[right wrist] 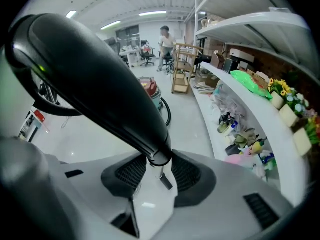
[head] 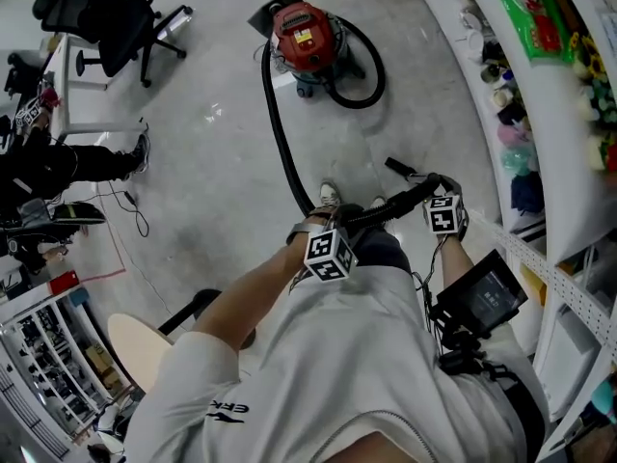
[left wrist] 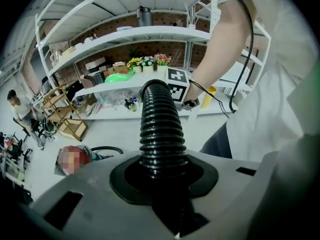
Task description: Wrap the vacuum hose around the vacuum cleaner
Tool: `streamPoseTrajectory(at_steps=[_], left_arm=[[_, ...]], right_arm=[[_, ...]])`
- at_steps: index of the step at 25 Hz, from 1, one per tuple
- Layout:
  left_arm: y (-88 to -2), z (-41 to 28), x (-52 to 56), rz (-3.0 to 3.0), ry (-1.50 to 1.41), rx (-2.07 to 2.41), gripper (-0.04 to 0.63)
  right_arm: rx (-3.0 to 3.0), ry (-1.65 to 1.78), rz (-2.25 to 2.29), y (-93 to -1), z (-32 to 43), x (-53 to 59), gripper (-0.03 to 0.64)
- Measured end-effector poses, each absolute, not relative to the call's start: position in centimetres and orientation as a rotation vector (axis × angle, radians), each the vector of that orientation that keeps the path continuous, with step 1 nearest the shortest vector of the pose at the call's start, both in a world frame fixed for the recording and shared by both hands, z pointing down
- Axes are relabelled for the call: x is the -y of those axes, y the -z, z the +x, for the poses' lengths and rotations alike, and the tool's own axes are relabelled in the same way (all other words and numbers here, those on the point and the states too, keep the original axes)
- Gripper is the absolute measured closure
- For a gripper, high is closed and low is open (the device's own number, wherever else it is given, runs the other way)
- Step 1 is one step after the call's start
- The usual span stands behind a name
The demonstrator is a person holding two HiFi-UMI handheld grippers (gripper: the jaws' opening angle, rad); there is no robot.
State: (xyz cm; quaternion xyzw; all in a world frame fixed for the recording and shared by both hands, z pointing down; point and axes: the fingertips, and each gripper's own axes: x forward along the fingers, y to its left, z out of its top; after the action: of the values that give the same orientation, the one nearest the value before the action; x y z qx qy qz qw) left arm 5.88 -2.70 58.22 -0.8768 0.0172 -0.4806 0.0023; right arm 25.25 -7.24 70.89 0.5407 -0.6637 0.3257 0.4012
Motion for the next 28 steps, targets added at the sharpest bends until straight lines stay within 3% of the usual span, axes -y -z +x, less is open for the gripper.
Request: streamPoseTrajectory(at_steps=[7,14,20,28], left_arm=[[-58.0,7.0,4.6,-2.806,1.509,-0.048,0.488],[-57.5,7.9,5.9,-2.802,1.534,-0.018,0.488],[-57.2,9.4,5.2,-2.808,1.537,0.022,0.488],[-57.0,10.3,5.7,-2.738,1.529,-0.009,0.486]], right_arm=[[1.750,-0.936,1.431,-67.9,26.5,6.2,0.457],[1.805,-0.421,1.277,-61.9,25.5,6.5,0.454],[1.780,0.108,1.021,-57.2,22.3,10.3,0.393],[1.741,0.176,0.945,-57.5,22.2,10.9,0.440]])
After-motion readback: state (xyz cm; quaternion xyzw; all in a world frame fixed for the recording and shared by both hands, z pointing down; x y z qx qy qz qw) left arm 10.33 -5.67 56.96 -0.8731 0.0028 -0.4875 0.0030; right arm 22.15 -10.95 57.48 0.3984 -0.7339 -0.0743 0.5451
